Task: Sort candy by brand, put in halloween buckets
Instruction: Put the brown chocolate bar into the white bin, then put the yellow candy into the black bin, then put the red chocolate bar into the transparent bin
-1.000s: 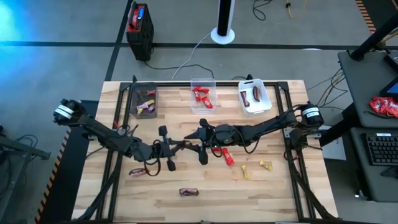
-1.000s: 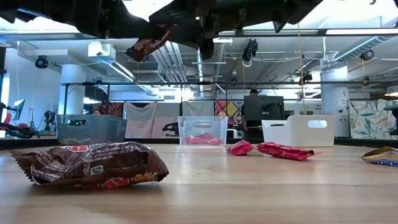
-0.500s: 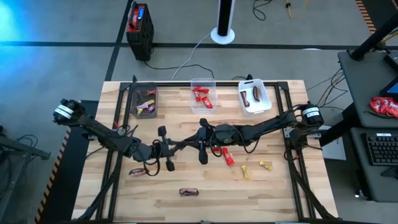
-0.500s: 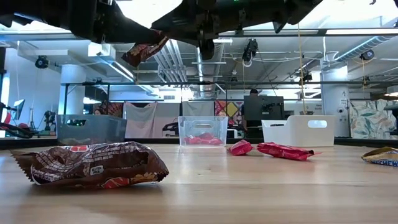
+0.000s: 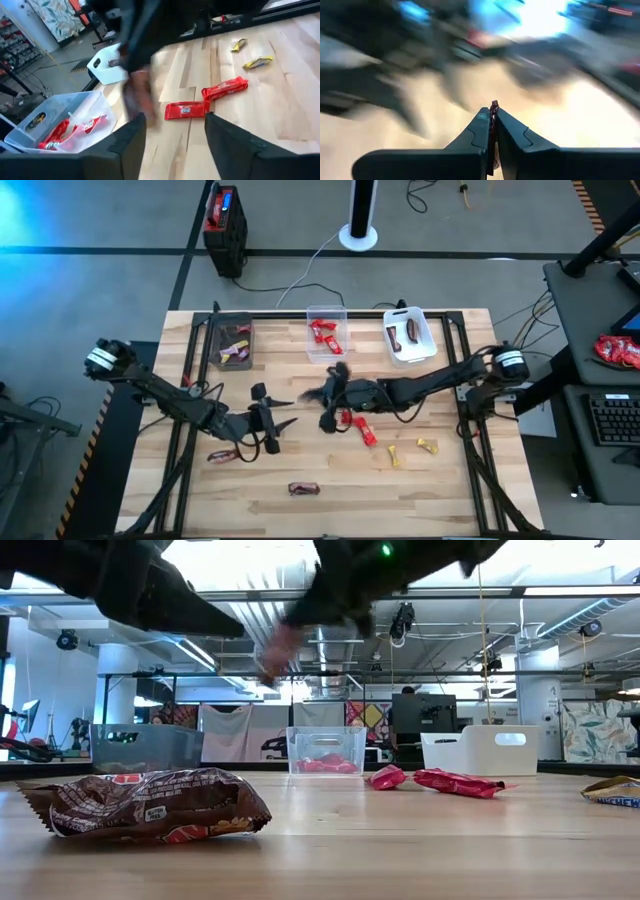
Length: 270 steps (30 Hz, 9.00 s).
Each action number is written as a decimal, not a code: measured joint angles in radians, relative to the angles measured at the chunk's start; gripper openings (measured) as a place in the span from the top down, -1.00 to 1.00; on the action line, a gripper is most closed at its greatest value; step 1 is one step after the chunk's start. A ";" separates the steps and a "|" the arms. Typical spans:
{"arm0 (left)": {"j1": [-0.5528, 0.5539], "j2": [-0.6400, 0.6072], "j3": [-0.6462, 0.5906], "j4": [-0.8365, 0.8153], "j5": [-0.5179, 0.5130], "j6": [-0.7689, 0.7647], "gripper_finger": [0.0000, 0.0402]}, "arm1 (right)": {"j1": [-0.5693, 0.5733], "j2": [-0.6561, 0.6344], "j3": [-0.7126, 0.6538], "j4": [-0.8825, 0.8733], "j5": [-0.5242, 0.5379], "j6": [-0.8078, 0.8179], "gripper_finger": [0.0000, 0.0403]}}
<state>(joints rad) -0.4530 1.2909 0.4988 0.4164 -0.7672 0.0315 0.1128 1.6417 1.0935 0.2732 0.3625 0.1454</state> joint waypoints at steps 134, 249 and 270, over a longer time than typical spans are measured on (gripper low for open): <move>0.048 -0.023 -0.087 0.422 0.361 0.136 0.18 | 0.057 0.074 0.060 0.084 -0.423 -0.048 0.94; 0.252 -0.395 0.102 -0.561 0.205 -0.189 0.13 | -0.048 -0.020 0.063 -0.844 -0.139 0.813 0.06; 0.153 -0.395 0.096 -0.530 0.015 -0.168 0.14 | -0.050 0.160 0.125 -0.850 -0.187 0.886 0.18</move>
<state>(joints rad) -0.2996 0.8963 0.5946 -0.1134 -0.7521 -0.1367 0.0633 1.8021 1.2188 -0.5765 0.1750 1.0317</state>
